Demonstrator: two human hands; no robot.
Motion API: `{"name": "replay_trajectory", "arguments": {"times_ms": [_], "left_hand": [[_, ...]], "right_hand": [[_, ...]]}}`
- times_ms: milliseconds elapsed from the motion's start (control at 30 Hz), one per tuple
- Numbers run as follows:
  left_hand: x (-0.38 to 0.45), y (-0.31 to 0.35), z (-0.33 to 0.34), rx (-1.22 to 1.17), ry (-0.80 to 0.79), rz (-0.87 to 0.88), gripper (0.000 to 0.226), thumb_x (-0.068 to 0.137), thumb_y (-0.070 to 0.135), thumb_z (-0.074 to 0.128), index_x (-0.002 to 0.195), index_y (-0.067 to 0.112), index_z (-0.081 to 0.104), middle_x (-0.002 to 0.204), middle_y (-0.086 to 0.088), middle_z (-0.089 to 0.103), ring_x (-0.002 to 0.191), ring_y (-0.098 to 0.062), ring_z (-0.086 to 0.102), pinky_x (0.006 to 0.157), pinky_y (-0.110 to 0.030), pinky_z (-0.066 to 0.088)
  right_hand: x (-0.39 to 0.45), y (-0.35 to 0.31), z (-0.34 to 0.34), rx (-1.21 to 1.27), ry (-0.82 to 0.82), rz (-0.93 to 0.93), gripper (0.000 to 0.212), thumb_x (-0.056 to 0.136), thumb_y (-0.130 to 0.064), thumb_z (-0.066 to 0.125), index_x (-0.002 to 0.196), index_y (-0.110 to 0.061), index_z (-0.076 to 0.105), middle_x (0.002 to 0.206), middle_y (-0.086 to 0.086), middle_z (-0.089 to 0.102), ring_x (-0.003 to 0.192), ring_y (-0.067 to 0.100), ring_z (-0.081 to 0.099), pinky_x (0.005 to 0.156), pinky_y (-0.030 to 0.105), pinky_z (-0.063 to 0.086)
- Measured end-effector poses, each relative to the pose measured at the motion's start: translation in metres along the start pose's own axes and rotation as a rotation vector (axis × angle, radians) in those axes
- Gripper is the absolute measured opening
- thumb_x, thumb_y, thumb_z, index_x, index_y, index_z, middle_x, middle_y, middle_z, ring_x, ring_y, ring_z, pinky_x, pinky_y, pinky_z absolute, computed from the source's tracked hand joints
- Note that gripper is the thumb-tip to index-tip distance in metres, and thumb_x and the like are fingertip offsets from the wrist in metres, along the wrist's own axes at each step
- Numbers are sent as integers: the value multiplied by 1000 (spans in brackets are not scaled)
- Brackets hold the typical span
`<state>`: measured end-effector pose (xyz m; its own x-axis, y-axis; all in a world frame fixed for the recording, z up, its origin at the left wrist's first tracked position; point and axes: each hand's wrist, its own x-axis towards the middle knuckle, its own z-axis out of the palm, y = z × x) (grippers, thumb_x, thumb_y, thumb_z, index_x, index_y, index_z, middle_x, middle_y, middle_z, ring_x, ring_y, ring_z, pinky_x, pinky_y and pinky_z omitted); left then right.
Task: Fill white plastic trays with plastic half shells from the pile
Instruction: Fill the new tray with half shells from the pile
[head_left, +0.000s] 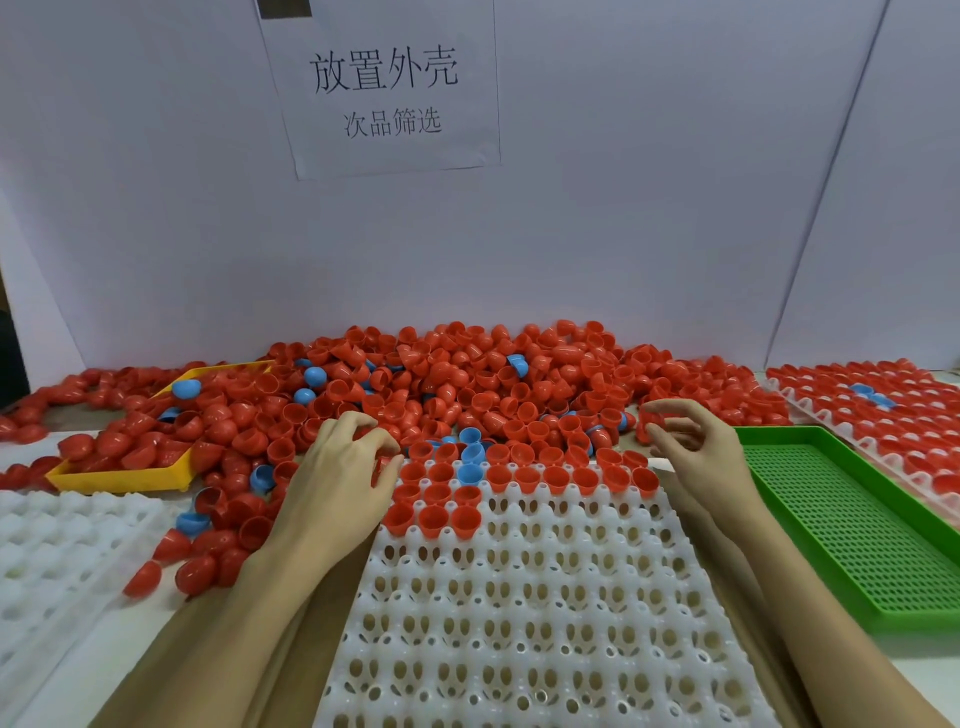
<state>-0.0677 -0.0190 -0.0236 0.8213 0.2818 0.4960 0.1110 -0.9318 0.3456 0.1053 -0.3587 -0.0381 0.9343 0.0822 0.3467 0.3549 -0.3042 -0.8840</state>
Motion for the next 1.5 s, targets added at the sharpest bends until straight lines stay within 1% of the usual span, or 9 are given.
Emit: {"name": "replay_trajectory", "arguments": {"times_ms": [100,233,333,533,667,1000,1167,1367,1500], "left_hand": [[0,1,1,5,-3,21,18,97,28,67,109,18,75,127,2,57,124,-15,50,95,-33,51],[1,-2,0,48,2,40,18,97,26,67,109,15,75,127,-1,58,122,-18,52,95,-37,53],[2,-6,-2,84,11,40,17,96,22,68,107,11,75,126,-5,59,120,-22,54,95,-40,53],[1,-9,-1,95,-7,37,17,97,22,67,107,12,75,125,-5,59,117,-22,54,95,-40,52],[1,-7,-3,81,-7,50,18,98,24,65,107,12,75,123,-2,59,115,-19,53,92,-38,53],[0,11,-11,37,51,139,14,97,18,67,104,11,76,112,1,63,107,-17,56,90,-38,54],[-4,32,-13,-198,32,318,14,98,15,67,109,18,75,104,13,67,101,-5,60,94,-30,52],[-17,67,-7,-628,-135,247,40,105,28,57,143,37,55,133,24,56,118,1,61,97,-11,47],[-22,77,-5,-720,-161,240,28,108,25,52,130,29,69,133,24,63,123,0,61,101,-18,48]], "right_hand": [[1,4,2,-187,-7,-28,20,101,-15,68,107,-34,71,110,3,69,95,15,67,77,26,55],[0,9,0,-405,-45,-92,30,103,-7,61,123,-24,75,133,9,60,119,23,59,104,40,50],[0,-4,3,-404,-9,-187,38,102,5,54,122,-17,77,136,3,64,128,20,58,107,31,44],[22,-31,17,-666,-425,-134,59,94,15,41,138,-14,67,152,5,57,143,25,49,118,37,39],[34,-30,17,-782,-472,-71,53,96,13,46,140,-9,65,153,11,56,144,28,49,119,37,37],[2,-40,8,-71,-204,-99,68,87,27,34,116,-14,79,130,-4,71,115,10,70,98,29,57],[-24,-50,17,196,-303,-104,59,92,28,38,101,-7,83,115,-1,78,109,15,75,92,26,60],[-37,-66,18,179,-492,-164,48,93,25,49,95,-7,85,111,-3,80,111,10,73,95,20,57],[-47,-75,24,143,-624,-225,54,91,29,45,94,-7,85,111,-1,80,111,15,74,98,25,57]]}}
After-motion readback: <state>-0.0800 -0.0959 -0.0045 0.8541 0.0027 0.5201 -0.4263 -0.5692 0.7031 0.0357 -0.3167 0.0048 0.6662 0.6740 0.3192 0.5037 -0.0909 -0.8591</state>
